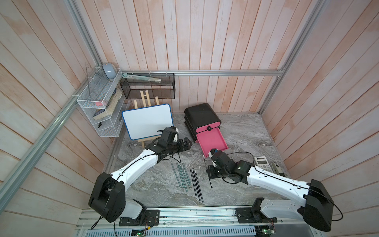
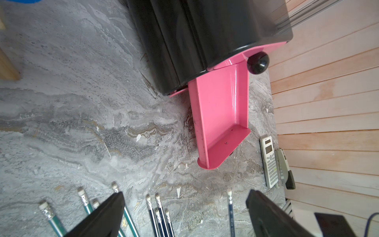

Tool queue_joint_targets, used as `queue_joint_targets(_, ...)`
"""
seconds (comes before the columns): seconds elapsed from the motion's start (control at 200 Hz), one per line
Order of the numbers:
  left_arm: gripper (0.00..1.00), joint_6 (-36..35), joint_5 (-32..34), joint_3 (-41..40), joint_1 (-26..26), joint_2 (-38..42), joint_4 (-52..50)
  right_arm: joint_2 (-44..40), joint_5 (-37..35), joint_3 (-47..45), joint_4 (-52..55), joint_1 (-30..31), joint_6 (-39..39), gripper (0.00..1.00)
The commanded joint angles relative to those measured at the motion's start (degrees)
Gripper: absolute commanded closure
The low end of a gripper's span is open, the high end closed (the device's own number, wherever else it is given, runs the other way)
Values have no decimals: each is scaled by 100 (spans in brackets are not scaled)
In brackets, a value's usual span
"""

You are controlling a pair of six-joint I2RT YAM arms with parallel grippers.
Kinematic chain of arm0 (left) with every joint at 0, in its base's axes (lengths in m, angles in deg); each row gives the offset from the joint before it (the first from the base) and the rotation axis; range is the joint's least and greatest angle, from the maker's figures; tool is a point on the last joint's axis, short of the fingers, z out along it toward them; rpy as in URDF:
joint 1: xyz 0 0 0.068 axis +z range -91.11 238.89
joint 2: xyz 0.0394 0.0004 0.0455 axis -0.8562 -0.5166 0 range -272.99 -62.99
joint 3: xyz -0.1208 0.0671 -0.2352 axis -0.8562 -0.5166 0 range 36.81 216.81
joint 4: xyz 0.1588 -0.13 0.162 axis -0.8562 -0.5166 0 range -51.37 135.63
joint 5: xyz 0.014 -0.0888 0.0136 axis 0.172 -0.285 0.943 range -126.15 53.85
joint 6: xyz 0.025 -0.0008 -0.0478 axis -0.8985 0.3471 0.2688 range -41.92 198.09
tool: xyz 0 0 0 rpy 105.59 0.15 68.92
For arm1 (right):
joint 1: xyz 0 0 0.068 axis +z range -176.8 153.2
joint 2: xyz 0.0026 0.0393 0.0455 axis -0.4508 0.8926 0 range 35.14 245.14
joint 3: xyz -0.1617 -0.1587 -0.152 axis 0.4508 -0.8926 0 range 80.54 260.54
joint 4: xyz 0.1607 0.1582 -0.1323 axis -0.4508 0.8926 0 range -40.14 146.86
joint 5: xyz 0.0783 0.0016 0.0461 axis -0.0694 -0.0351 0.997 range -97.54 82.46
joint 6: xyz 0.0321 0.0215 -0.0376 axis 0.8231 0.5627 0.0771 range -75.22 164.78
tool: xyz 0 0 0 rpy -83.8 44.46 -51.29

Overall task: Please place the pencils in the drawer according to their color
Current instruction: Place the pencil in the drawer.

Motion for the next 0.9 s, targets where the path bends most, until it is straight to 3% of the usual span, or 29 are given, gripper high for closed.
queue_joint_targets(0.0, 0, -132, -3, 314, -56, -144, -48, -163, 650, -15, -482, -530, 184, 100)
queue_joint_targets(0.43, 0, -202, 17, 711, -248, -482, -121, 539, 1856, -92, -2046, -2114, 659, 100)
queue_joint_targets(0.895, 0, -194, 9, 670, -302, -543, -105, 1719, 1951, 329, -2913, -2806, 821, 100)
